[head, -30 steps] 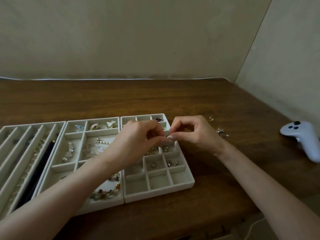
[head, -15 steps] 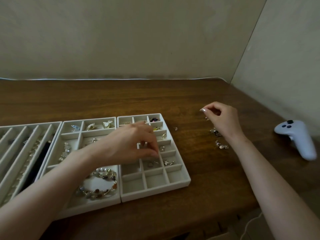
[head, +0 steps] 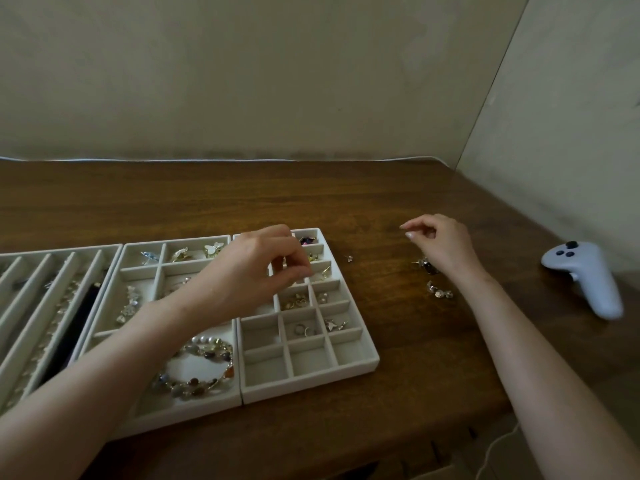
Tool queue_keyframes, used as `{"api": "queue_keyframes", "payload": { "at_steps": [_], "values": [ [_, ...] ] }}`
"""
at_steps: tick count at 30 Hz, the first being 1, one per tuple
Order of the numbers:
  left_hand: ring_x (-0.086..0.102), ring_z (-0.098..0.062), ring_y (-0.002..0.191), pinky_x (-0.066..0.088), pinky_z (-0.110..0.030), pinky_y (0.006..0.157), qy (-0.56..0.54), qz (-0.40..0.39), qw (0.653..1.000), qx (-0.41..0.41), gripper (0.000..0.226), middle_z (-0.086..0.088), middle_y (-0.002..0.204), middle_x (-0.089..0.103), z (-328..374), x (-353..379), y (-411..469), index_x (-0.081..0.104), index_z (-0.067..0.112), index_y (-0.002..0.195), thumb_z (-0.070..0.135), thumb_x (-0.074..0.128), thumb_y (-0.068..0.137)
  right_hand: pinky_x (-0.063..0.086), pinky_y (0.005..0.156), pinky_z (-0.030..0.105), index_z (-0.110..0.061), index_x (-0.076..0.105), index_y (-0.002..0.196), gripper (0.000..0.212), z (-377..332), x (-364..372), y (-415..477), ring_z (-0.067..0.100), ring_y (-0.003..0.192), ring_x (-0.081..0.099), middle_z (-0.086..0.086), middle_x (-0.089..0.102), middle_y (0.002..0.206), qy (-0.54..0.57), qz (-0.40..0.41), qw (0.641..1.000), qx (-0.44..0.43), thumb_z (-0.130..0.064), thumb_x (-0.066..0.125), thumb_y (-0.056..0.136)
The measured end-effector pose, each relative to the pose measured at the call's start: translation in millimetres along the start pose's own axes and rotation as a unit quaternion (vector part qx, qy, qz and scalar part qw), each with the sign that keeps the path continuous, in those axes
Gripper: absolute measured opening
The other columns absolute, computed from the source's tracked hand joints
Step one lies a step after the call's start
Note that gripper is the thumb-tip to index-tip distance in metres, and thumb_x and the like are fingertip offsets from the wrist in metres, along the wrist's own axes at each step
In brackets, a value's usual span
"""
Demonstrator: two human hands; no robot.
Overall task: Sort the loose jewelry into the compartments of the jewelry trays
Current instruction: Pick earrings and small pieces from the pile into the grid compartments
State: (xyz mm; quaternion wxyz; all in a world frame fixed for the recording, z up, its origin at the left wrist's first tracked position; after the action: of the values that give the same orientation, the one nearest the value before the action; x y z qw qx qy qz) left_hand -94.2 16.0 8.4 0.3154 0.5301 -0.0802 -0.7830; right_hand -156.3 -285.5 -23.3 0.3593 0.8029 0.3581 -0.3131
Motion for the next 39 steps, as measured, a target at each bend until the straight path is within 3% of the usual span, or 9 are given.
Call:
{"api": "queue_keyframes", "payload": {
  "at_steps": [5,10,15,21,25,30,36,39],
  "values": [
    [0.052,-0.003,0.072,0.041,-0.009,0.063,0.010,0.063,0.998,-0.010,0.004,0.012,0.079,0.054,0.7,-4.3,0.6,0.066,0.017,0.082,0.019,0.063,0.084,0.040,0.075,0.023,-0.021,0.069,0.107,0.024,13.7,-2.5,5.1,0.012,0.094,0.055,0.003,0.062,0.115,-0.032,0.019,0.998,0.059,-0.009,0.053,0.093],
    [0.051,-0.004,0.071,0.040,-0.008,0.062,0.017,0.074,0.997,-0.012,0.007,0.011,0.078,0.053,0.3,-4.7,0.7,0.066,0.014,0.082,0.020,0.061,0.084,0.039,0.081,0.025,-0.020,0.068,0.110,0.022,15.0,-1.7,6.6,0.019,0.107,0.056,0.005,0.060,0.121,-0.039,0.005,0.996,0.084,-0.014,0.056,0.093],
    [0.052,-0.005,0.073,0.041,-0.009,0.063,0.014,0.070,0.997,-0.015,0.013,0.008,0.079,0.055,1.9,-3.6,0.3,0.066,0.015,0.083,0.025,0.058,0.084,0.038,0.075,0.027,-0.021,0.070,0.095,0.011,9.1,2.7,5.0,0.012,0.092,0.051,0.003,0.059,0.105,-0.057,-0.016,0.995,0.079,-0.023,0.068,0.084],
    [0.052,-0.004,0.073,0.041,-0.008,0.063,0.017,0.069,0.997,-0.017,0.014,0.008,0.079,0.055,1.3,-3.9,0.2,0.067,0.014,0.083,0.024,0.058,0.084,0.041,0.077,0.028,-0.024,0.070,0.086,0.006,10.3,1.5,6.0,0.015,0.103,0.055,0.002,0.063,0.111,-0.024,-0.030,0.995,0.095,-0.020,0.070,0.082],
    [0.053,-0.005,0.072,0.041,-0.009,0.063,0.022,0.070,0.997,-0.016,0.012,0.009,0.079,0.054,0.8,-3.5,0.1,0.067,0.013,0.083,0.022,0.060,0.085,0.044,0.094,0.038,-0.027,0.070,0.088,0.007,9.9,0.2,6.8,0.019,0.117,0.051,0.002,0.062,0.118,-0.014,-0.054,0.993,0.104,-0.021,0.068,0.084],
    [0.053,-0.006,0.075,0.043,-0.012,0.065,0.017,0.064,0.998,-0.015,0.016,0.014,0.079,0.052,1.9,-2.0,0.1,0.065,0.017,0.082,0.029,0.055,0.084,0.039,0.074,0.028,-0.024,0.067,0.088,0.012,5.6,4.5,5.4,0.012,0.094,0.052,-0.001,0.060,0.102,-0.042,-0.032,0.996,0.070,-0.034,0.070,0.081],
    [0.054,-0.005,0.074,0.044,-0.011,0.065,0.017,0.061,0.998,-0.011,0.016,0.015,0.080,0.052,2.3,-1.2,0.5,0.066,0.016,0.084,0.028,0.055,0.084,0.039,0.072,0.028,-0.026,0.064,0.080,0.008,5.1,7.9,5.3,0.015,0.093,0.054,-0.004,0.058,0.093,-0.059,-0.015,0.997,0.052,-0.029,0.071,0.081],
    [0.053,-0.003,0.068,0.043,-0.011,0.061,0.027,0.067,0.997,-0.023,0.013,0.012,0.081,0.054,1.3,-2.1,0.4,0.066,0.016,0.084,0.026,0.057,0.085,0.043,0.075,0.028,-0.021,0.065,0.082,0.006,-4.4,3.7,1.2,0.013,0.089,0.056,-0.003,0.061,0.093,0.002,0.010,0.999,0.032,-0.026,0.069,0.083]
  ]
}}
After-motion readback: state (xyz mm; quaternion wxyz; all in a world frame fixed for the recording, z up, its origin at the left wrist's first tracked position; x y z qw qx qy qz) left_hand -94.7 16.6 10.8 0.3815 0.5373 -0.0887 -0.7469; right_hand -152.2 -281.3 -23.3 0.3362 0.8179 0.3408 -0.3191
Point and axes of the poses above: each hand's wrist, its own y-axis towards the middle knuckle, its own x-axis out of the palm, z = x × y, the point moved 2 cm from there along y, towards the middle knuckle
